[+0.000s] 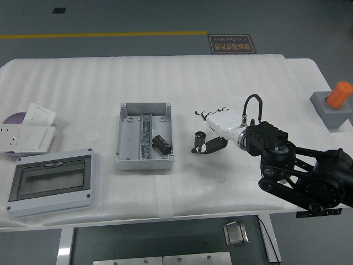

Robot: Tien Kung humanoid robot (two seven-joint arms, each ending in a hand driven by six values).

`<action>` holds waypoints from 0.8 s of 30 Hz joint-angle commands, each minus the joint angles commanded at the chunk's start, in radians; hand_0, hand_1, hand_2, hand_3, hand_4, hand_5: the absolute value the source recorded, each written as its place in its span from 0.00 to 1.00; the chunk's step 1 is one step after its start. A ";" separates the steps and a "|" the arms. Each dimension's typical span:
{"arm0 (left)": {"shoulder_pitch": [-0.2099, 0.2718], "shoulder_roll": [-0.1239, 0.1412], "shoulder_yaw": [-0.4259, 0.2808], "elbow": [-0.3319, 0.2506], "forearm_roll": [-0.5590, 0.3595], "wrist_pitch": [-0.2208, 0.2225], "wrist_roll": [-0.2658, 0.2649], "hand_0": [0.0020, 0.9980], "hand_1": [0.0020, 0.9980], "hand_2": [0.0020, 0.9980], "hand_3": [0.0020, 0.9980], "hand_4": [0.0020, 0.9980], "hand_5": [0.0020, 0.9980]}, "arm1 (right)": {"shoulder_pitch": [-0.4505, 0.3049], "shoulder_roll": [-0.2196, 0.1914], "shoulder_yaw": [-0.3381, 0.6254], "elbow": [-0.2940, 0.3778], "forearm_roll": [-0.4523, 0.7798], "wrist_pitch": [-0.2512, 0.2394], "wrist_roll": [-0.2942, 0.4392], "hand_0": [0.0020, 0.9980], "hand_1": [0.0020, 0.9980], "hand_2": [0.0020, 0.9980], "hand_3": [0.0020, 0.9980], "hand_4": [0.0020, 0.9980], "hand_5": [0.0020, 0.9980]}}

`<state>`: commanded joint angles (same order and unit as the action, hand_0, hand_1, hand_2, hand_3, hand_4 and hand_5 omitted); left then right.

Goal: Pick up the battery,place it into the box

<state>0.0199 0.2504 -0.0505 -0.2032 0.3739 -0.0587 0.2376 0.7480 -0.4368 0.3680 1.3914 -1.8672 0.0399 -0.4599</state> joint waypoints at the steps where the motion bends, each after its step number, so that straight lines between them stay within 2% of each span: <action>1: 0.000 0.000 -0.001 0.000 0.001 0.000 0.000 0.69 0.70 0.55 0.61 0.58 0.60 | 0.002 -0.001 -0.006 -0.003 0.001 -0.005 0.002 0.98 0.83 0.85 1.00 0.98 0.68; 2: 0.000 0.000 -0.001 0.000 0.001 0.000 0.000 0.69 0.70 0.55 0.61 0.57 0.59 | 0.004 -0.002 -0.011 -0.007 0.002 -0.011 0.004 0.97 0.79 0.76 1.00 0.91 0.64; 7: -0.002 0.001 -0.006 -0.002 0.007 0.000 0.000 0.69 0.70 0.55 0.61 0.57 0.59 | 0.011 -0.005 -0.033 -0.025 -0.001 -0.038 0.012 0.97 0.79 0.76 1.00 0.91 0.64; 8: -0.002 0.001 -0.007 -0.002 0.008 0.000 0.000 0.69 0.70 0.55 0.61 0.57 0.59 | 0.012 -0.005 -0.038 -0.029 -0.001 -0.042 0.013 0.94 0.73 0.66 0.79 0.76 0.54; 13: -0.004 0.001 -0.016 -0.004 0.019 0.002 -0.003 0.69 0.70 0.55 0.61 0.57 0.59 | 0.015 0.000 -0.059 -0.046 0.003 -0.061 0.020 0.94 0.73 0.66 0.79 0.76 0.54; 14: -0.005 0.001 -0.017 -0.004 0.021 0.003 -0.004 0.69 0.70 0.55 0.61 0.57 0.59 | 0.015 0.001 -0.062 -0.049 0.004 -0.064 0.021 0.85 0.67 0.54 0.66 0.65 0.49; 19: -0.005 0.002 -0.029 -0.006 0.038 0.004 -0.006 0.69 0.70 0.55 0.61 0.57 0.59 | 0.015 0.013 -0.076 -0.064 0.012 -0.075 0.027 0.85 0.67 0.54 0.66 0.65 0.49; 20: -0.006 0.002 -0.031 -0.007 0.040 0.004 -0.007 0.69 0.70 0.55 0.62 0.57 0.59 | 0.015 0.015 -0.077 -0.066 0.013 -0.076 0.027 0.83 0.65 0.51 0.64 0.60 0.46; 24: -0.007 0.001 -0.041 -0.009 0.052 0.003 -0.007 0.69 0.70 0.55 0.62 0.57 0.59 | 0.015 0.020 -0.080 -0.073 0.016 -0.079 0.028 0.83 0.65 0.51 0.64 0.60 0.46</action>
<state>0.0132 0.2517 -0.0913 -0.2122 0.4258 -0.0556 0.2303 0.7628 -0.4166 0.2876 1.3180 -1.8512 -0.0393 -0.4314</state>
